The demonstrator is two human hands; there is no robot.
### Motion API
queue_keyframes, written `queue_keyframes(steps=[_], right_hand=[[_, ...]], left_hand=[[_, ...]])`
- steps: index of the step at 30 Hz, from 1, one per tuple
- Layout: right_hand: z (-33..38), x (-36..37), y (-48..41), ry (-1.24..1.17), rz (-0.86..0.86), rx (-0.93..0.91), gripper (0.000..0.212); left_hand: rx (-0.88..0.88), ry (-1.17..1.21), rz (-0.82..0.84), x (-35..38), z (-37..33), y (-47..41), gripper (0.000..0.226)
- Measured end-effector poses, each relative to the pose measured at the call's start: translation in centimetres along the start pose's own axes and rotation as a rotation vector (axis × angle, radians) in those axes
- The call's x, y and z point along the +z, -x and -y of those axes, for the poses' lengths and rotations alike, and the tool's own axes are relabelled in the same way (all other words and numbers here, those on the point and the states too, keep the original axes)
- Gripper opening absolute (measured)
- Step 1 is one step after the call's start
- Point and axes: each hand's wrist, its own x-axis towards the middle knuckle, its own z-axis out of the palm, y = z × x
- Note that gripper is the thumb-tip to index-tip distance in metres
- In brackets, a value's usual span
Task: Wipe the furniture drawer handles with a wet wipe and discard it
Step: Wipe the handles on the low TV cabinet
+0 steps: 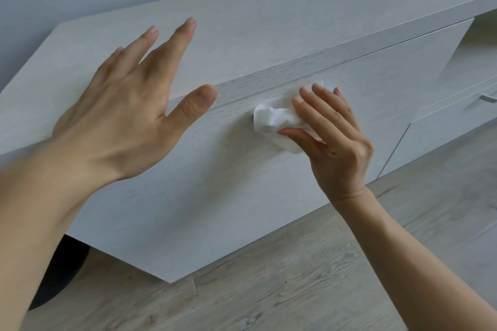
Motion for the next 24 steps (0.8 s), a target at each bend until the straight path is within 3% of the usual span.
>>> queue_keyframes(steps=[3,7,14,19,24], right_hand=[[1.0,0.2,0.1,-0.015,-0.018,0.023,0.029],[2.5,1.5,-0.6,-0.086,0.036,-0.09,0.02],[-1.2,-1.2,-0.4,0.01,0.009,-0.065,0.023],[1.9,1.1,-0.8,-0.059,0.054,-0.172,0.014],[-0.9,-1.3,-0.6,0.017,0.049,-0.095,0.018]], left_hand=[[0.001,-0.015,-0.003,0.0,0.0,-0.1,0.081],[0.003,-0.006,-0.018,0.1,0.0,0.0,0.081],[0.01,-0.004,0.008,0.0,-0.1,0.0,0.082],[0.005,-0.009,-0.019,0.0,-0.1,0.1,0.08],[0.017,0.022,-0.048,0.1,0.2,0.2,0.078]])
